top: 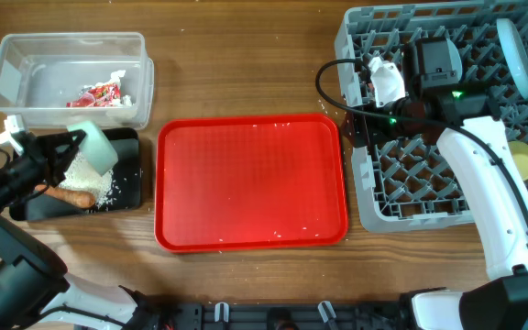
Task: Sort waste into correct bins and load items into the dishwasher rack
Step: 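Carry the bowl left and tip the rice onto the black tray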
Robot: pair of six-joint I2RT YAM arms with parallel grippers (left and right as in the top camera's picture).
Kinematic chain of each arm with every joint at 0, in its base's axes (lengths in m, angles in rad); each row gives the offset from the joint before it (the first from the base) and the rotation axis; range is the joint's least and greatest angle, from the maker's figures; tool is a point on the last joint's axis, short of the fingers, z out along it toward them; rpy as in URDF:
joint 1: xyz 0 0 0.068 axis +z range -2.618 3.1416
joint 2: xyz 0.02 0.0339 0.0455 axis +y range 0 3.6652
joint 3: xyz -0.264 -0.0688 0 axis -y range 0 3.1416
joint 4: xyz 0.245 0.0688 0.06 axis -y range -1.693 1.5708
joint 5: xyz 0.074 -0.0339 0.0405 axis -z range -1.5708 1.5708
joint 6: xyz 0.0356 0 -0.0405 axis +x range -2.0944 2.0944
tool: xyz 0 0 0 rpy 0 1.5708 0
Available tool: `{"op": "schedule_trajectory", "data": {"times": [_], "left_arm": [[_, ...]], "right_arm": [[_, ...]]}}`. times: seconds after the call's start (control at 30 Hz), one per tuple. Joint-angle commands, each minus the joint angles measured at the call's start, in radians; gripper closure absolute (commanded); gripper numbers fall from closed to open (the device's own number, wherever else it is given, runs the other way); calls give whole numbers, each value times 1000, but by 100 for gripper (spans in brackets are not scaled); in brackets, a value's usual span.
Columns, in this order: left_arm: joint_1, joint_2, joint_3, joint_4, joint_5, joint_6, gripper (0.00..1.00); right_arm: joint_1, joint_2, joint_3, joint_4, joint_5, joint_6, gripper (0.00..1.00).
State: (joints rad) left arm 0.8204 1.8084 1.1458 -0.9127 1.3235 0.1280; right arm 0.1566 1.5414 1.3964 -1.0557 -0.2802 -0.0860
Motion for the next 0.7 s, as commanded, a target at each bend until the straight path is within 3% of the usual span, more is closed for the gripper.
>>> {"op": "schedule_trajectory", "data": {"times": [0.0, 0.67], "left_arm": [[7, 11, 18, -10, 123, 22, 96], [75, 11, 18, -90, 183, 22, 96]], "right_arm": [[3, -16, -2, -13, 33, 7, 25], [3, -16, -2, -35, 44, 7, 25]]}}
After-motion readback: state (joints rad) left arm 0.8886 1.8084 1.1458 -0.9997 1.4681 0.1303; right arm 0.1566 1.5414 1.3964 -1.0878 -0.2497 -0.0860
